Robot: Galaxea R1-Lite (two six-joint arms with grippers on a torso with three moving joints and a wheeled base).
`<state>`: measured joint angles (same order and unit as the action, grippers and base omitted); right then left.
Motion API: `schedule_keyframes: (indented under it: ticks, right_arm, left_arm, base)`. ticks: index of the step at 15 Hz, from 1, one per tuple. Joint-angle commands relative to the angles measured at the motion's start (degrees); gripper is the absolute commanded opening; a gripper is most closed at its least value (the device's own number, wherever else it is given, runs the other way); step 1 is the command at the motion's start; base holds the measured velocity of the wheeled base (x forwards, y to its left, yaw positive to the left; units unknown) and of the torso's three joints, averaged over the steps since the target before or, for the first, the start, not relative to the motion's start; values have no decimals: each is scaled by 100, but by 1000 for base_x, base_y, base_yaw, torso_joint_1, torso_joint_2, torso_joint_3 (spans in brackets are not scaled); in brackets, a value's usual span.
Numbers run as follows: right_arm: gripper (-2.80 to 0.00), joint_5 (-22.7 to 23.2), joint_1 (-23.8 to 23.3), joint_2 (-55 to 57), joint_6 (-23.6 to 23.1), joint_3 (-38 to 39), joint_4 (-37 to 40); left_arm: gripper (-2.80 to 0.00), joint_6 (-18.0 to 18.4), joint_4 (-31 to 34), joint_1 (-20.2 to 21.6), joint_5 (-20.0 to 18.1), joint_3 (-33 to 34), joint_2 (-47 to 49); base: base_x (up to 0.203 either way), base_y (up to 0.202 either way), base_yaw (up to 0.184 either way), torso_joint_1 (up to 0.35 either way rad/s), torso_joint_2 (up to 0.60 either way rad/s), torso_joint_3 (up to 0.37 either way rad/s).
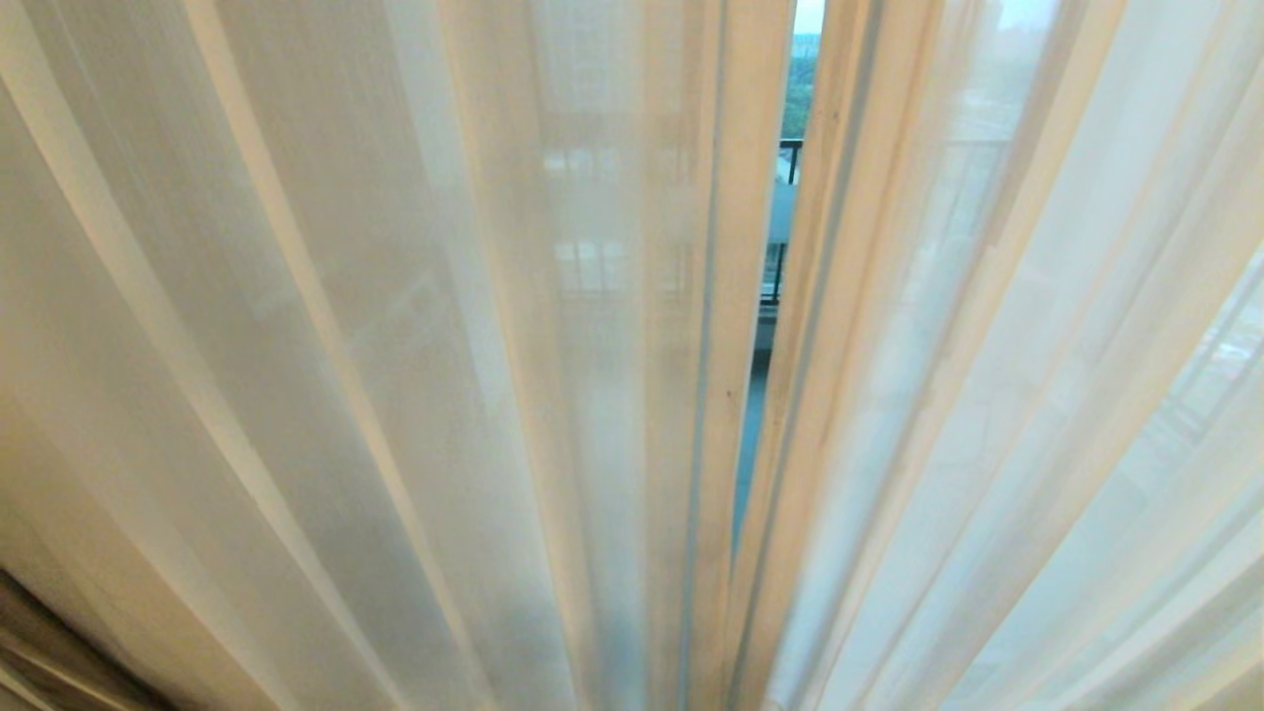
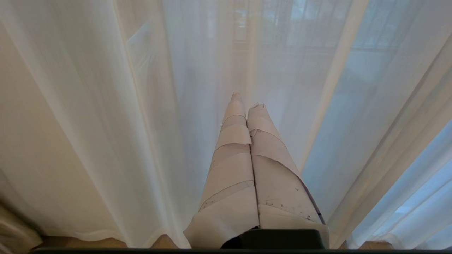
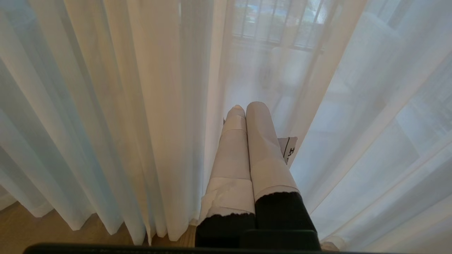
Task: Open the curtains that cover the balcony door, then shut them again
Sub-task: Pull the outer curtains open on both sides
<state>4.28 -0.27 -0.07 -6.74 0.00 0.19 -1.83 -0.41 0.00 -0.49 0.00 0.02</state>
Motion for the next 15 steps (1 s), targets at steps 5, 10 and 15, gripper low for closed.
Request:
schedule_keyframes:
  ticks: [5,10,15]
  right_arm:
    - [-280,2,0,7,-2,0,-1]
    - [-280,2,0,7,-2,0,-1]
    - [-280,2,25,7,-2,0,-1]
  left_arm:
    - [-280,1,-2,0,-3,0,-2]
    - [-280,8,-2,0,-3,0,-2]
    - [-280,34,6,0,-3,0,-2]
  base:
    - [0,0,0,0,0,0]
    - [0,0,0,0,0,0]
    - [0,0,0,0,0,0]
